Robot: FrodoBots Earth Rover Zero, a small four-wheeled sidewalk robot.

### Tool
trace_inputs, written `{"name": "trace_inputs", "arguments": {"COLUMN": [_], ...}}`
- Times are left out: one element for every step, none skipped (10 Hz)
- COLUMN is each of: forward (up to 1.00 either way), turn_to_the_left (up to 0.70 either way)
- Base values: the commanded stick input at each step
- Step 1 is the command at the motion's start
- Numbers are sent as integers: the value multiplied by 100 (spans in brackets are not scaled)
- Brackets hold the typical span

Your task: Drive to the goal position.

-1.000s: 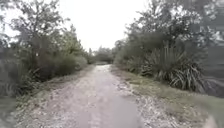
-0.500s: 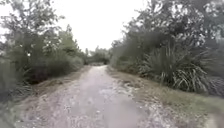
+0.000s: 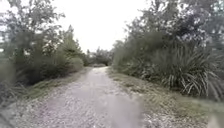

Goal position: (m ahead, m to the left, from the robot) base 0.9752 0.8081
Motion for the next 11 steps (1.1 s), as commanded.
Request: {"name": "trace_inputs", "arguments": {"forward": [50,50,50,50,50,50,50,50,50,50,50], "turn_to_the_left": [3,0,0,0,0,0,0,0,0,0,0]}}
